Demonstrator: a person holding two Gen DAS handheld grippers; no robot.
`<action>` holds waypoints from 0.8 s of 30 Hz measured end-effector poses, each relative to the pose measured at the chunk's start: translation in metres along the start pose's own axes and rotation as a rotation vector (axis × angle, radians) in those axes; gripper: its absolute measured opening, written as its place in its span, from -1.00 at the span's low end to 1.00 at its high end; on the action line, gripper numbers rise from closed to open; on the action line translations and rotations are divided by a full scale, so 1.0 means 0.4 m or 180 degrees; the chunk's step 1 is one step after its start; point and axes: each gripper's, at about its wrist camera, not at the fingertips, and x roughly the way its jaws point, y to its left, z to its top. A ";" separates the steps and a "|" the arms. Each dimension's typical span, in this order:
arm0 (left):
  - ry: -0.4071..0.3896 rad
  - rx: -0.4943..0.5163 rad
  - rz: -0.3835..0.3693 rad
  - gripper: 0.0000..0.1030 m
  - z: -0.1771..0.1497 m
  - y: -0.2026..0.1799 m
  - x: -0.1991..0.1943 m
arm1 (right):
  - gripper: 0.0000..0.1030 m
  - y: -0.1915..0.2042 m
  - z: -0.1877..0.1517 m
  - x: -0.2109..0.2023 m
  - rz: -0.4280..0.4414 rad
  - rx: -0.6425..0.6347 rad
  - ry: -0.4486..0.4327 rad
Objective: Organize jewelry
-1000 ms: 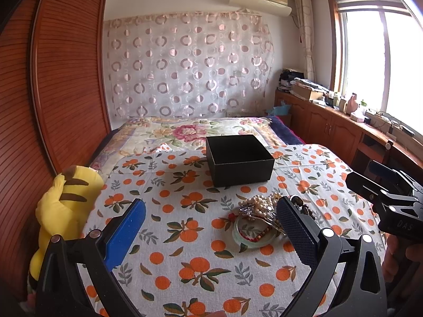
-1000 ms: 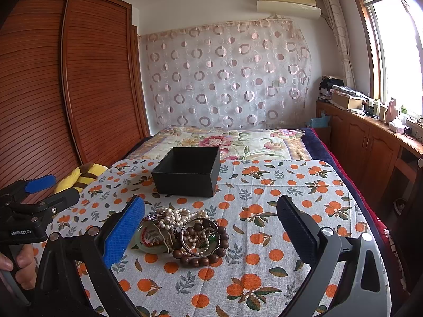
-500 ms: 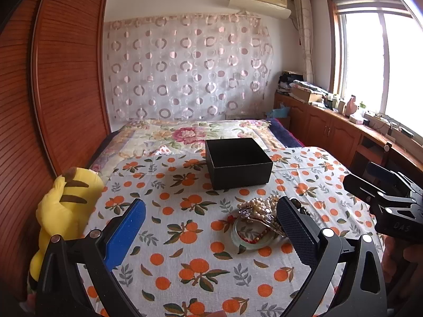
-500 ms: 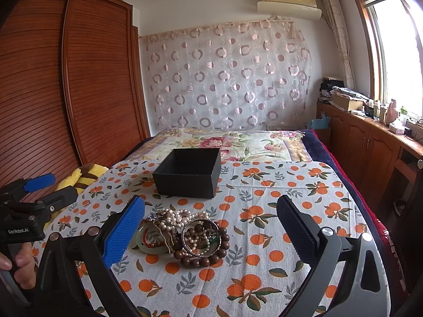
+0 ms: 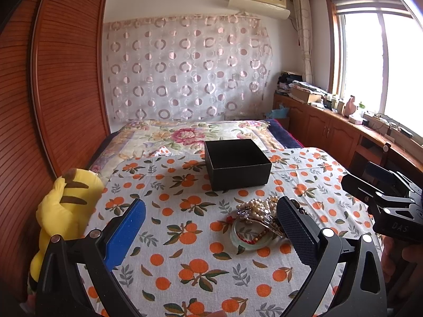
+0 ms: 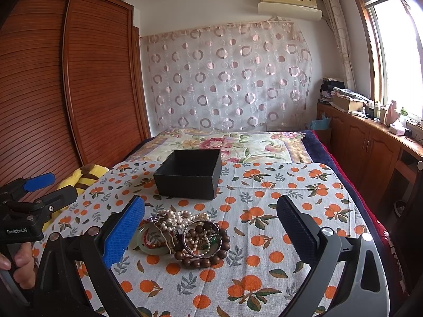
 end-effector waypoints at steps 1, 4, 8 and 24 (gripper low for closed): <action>0.0000 0.0001 0.0000 0.86 0.000 0.000 0.000 | 0.95 0.000 0.000 0.000 -0.0001 0.0001 -0.0001; -0.0002 -0.0001 -0.0001 0.86 -0.001 0.001 0.000 | 0.95 0.000 0.001 0.000 0.0001 0.0001 -0.0002; -0.0001 -0.0002 0.0000 0.86 -0.001 0.001 0.000 | 0.95 0.001 -0.001 0.000 0.0001 0.0000 -0.0003; 0.0003 -0.0004 -0.0003 0.86 -0.003 -0.001 -0.002 | 0.95 0.001 -0.010 0.006 0.0008 0.0001 0.0016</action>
